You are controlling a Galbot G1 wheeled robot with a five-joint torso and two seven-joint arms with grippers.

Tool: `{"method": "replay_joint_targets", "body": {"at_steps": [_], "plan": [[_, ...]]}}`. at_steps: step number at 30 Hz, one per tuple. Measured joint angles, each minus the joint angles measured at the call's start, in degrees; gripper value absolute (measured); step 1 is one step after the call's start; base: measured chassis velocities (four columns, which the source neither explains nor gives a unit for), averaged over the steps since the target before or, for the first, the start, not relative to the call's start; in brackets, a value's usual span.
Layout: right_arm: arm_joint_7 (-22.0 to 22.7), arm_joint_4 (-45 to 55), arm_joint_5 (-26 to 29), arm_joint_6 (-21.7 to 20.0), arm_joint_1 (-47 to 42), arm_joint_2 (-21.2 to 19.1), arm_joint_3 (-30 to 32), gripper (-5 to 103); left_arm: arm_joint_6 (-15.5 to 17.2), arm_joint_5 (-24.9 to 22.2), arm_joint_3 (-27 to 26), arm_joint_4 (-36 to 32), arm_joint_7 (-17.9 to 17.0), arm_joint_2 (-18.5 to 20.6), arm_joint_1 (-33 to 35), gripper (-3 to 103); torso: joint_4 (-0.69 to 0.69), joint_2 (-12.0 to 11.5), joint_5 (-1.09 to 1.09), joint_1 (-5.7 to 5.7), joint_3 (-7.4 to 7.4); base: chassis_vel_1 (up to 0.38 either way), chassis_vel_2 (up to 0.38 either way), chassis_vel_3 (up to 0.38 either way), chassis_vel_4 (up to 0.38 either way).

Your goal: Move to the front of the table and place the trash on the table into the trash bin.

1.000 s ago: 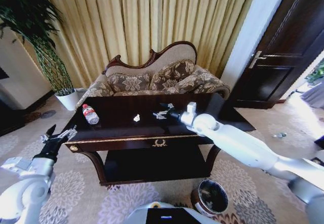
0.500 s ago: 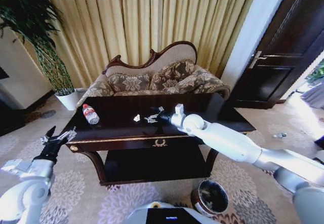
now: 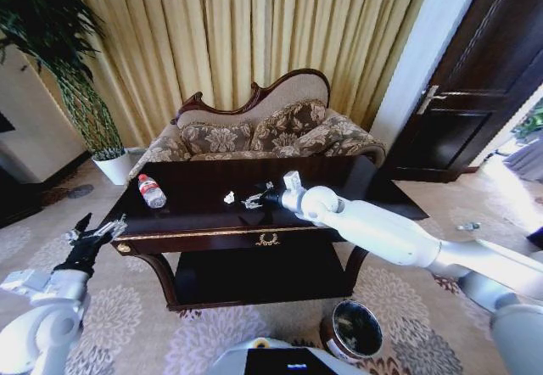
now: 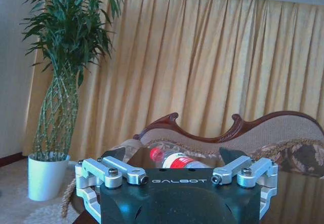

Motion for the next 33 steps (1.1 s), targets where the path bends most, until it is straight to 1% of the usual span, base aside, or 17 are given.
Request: {"method": "replay_joint_targets", "body": {"at_steps": [1,3,4,5,6,16,21,31,32,33], "plan": [[0.0,0.0,0.0,0.0,0.0,0.0,0.0,100,0.0,0.0,0.0,0.0,0.0,0.0,0.0,100,0.0,0.0,0.0,0.0,0.0,0.0,0.0,0.0,0.0],[3.3,0.7,3.6,-1.2,0.7,1.3,-0.4,100,0.0,0.3,-0.2,0.1,0.0,-0.1,0.3,100,0.0,0.0,0.0,0.0,0.0,0.0,0.0,0.0,0.0],[4.6,0.8,4.7,-1.5,1.0,1.9,-0.6,100,0.0,0.5,-0.3,0.2,0.0,-0.1,0.4,100,0.01,0.0,0.0,0.0,0.0,0.0,0.0,0.0,0.0],[4.6,0.8,4.7,-1.5,1.0,1.9,-0.6,100,0.0,0.5,-0.3,0.2,0.0,-0.1,0.4,100,0.01,0.0,0.0,0.0,0.0,0.0,0.0,0.0,0.0],[5.9,0.7,5.5,-1.6,1.5,2.9,-1.0,100,-0.1,0.7,-0.3,0.3,0.0,-0.2,0.4,100,0.02,0.0,0.0,0.0,0.0,0.0,0.0,0.0,0.0],[5.2,-4.0,4.1,-1.5,3.8,6.7,-3.3,100,-0.5,1.0,-1.0,0.2,0.4,-1.6,0.8,100,0.0,0.0,0.0,0.0,0.0,0.0,0.0,0.0,0.0],[5.6,-5.0,3.9,-1.4,4.3,8.4,-3.9,100,-0.6,1.1,-1.1,0.6,0.8,-2.1,0.9,100,0.0,0.0,0.0,0.0,0.0,0.0,0.0,0.0,0.0],[6.5,-6.4,2.6,-1.3,4.7,10.5,-4.8,100,-0.7,1.2,-0.9,1.3,0.9,-2.2,0.5,100,0.01,0.0,0.0,0.0,0.0,0.0,0.0,0.0,0.0],[6.5,-6.7,2.0,-1.2,4.7,10.6,-5.0,96,-0.7,1.1,-0.9,1.5,1.0,-2.0,0.4,100,0.0,0.0,0.0,0.0,0.0,0.0,0.0,0.0,0.0],[6.5,-6.8,1.7,-1.2,4.6,10.7,-5.0,96,-0.7,1.1,-0.9,1.6,1.0,-1.9,0.3,100,0.0,0.0,0.0,0.0,0.0,0.0,0.0,0.0,0.0]]}}
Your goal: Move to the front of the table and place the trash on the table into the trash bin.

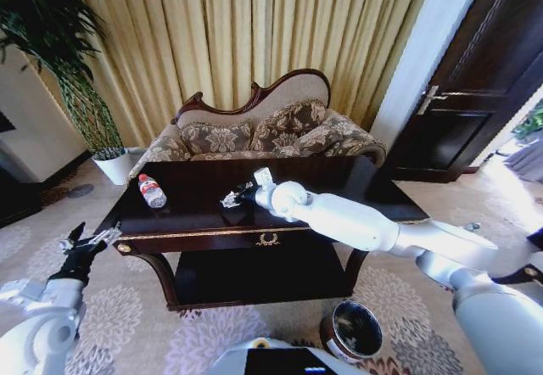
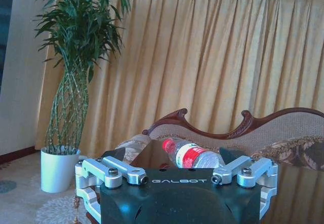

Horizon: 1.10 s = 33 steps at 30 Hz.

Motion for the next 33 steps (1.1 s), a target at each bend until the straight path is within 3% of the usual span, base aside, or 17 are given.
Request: {"method": "replay_joint_targets", "body": {"at_steps": [2,3,5,6,8,9,11,21,26,33], "plan": [[0.0,-0.1,-0.3,0.1,-0.1,0.0,-0.1,96,0.0,0.0,0.0,0.1,0.1,0.2,-0.1,100,0.0,0.0,0.0,0.0,0.0,0.0,0.0,0.0,0.0],[0.0,-0.1,-0.8,0.2,-0.3,0.0,-0.2,80,0.1,-0.1,0.1,0.2,0.3,0.3,-0.1,100,0.0,0.0,0.0,0.0,0.0,0.0,0.0,0.0,0.0],[0.0,-0.1,-1.3,0.3,-0.5,0.0,-0.3,80,0.2,-0.1,0.2,0.2,0.5,0.5,-0.2,100,0.0,0.0,0.0,0.0,0.0,0.0,0.0,0.0,0.0],[0.3,-0.1,-1.9,0.4,-0.6,-0.1,-0.4,70,0.4,-0.1,0.4,0.3,0.7,0.7,-0.4,100,0.0,0.0,0.01,0.0,0.0,0.0,0.0,0.0,0.0],[0.4,-0.1,-2.2,0.5,-0.7,-0.1,-0.4,70,0.6,-0.1,0.7,0.3,0.8,0.7,-0.5,100,0.0,0.0,0.01,0.0,0.0,0.0,0.0,0.0,0.0],[0.4,-0.1,-2.7,0.6,-0.8,-0.4,-0.4,59,0.8,-0.1,1.0,0.3,0.8,0.7,-0.6,100,0.0,0.0,0.01,0.0,0.0,0.0,0.0,0.0,0.0],[0.4,-0.1,-3.1,0.8,-0.9,-0.6,-0.4,59,0.9,-0.1,1.2,0.3,0.8,0.7,-0.7,100,0.0,0.0,0.01,0.0,0.0,0.0,0.0,0.0,0.0],[0.5,0.1,-4.4,1.5,-1.5,-1.4,-0.4,16,1.0,0.0,2.2,0.6,0.7,1.1,-1.6,100,0.0,0.0,0.01,0.0,0.0,0.0,0.0,0.0,0.0],[1.0,0.1,-4.4,1.9,-1.7,-1.2,0.3,2,1.0,0.1,2.4,0.8,0.7,1.2,-1.6,100,0.0,0.0,0.01,0.0,0.0,0.0,0.0,0.0,0.0],[2.4,0.4,-3.8,2.6,-1.8,-0.9,3.4,0,1.7,0.0,2.4,0.3,0.6,1.3,-1.7,100,0.0,0.0,0.01,0.0,0.0,0.0,0.0,0.0,0.0]]}}
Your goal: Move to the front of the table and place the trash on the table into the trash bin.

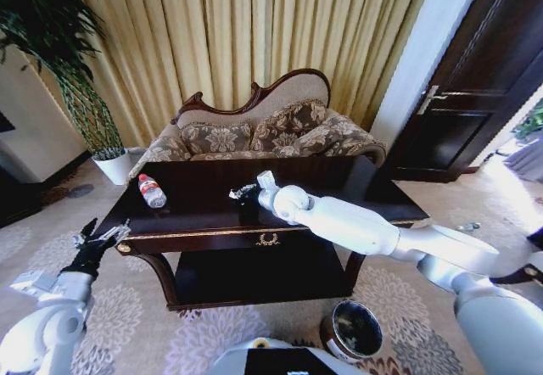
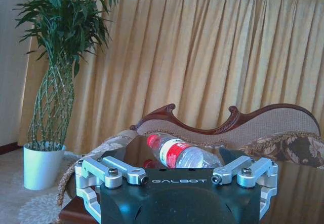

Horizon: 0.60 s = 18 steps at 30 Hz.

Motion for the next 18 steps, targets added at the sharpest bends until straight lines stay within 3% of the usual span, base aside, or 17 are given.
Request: {"method": "replay_joint_targets", "body": {"at_steps": [7,9,18], "plan": [[2.6,0.9,-0.8,1.1,-2.7,-1.6,6.9,0,0.6,0.0,0.0,-0.4,-0.6,0.4,-0.1,100,0.01,0.0,0.0,0.0,0.0,0.0,0.0,0.0,0.0],[3.8,1.7,-1.0,1.4,-5.4,-4.0,12.3,0,0.7,-0.1,0.4,-0.1,-0.8,1.1,-0.4,100,0.0,0.0,0.0,0.0,0.0,0.0,0.0,0.0,0.0],[5.5,3.5,-1.0,1.4,-13.7,-11.9,26.3,0,1.2,0.0,3.2,0.2,-1.8,3.2,-2.3,100,-0.02,0.0,0.01,0.0,0.0,0.0,0.0,0.0,0.0]]}}
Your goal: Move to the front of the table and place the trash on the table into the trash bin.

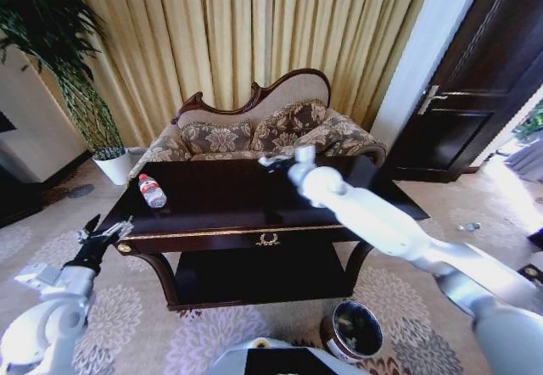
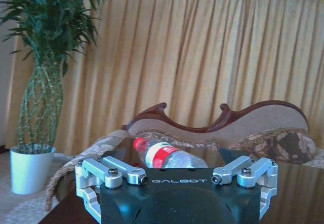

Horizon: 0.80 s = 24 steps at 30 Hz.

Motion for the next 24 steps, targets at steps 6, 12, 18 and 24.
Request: {"method": "replay_joint_targets", "body": {"at_steps": [6,12,18,24], "plan": [[-0.1,3.0,-2.9,0.4,-12.4,-6.8,10.4,0,0.7,0.0,3.6,0.3,-1.1,2.7,-2.4,100,-0.01,0.0,0.03,0.0,0.0,0.0,0.0,0.0,0.0],[-3.7,3.6,-13.1,8.8,-22.1,-9.4,17.1,0,0.8,-0.1,6.6,1.5,-1.6,5.8,-4.5,100,0.02,0.0,-0.01,0.0,0.0,0.0,0.0,0.0,0.0],[-0.5,4.4,-16.3,15.1,-26.4,-8.1,20.1,0,1.1,-1.0,8.8,1.5,-2.8,7.3,-5.2,100,0.02,0.0,-0.01,0.0,0.0,0.0,0.0,0.0,0.0],[-4.4,3.9,-16.8,18.6,-29.2,-6.5,22.9,0,1.3,-4.3,8.8,1.0,-3.2,8.7,-5.1,100,0.03,0.0,-0.02,0.0,0.0,0.0,0.0,0.0,0.0]]}}
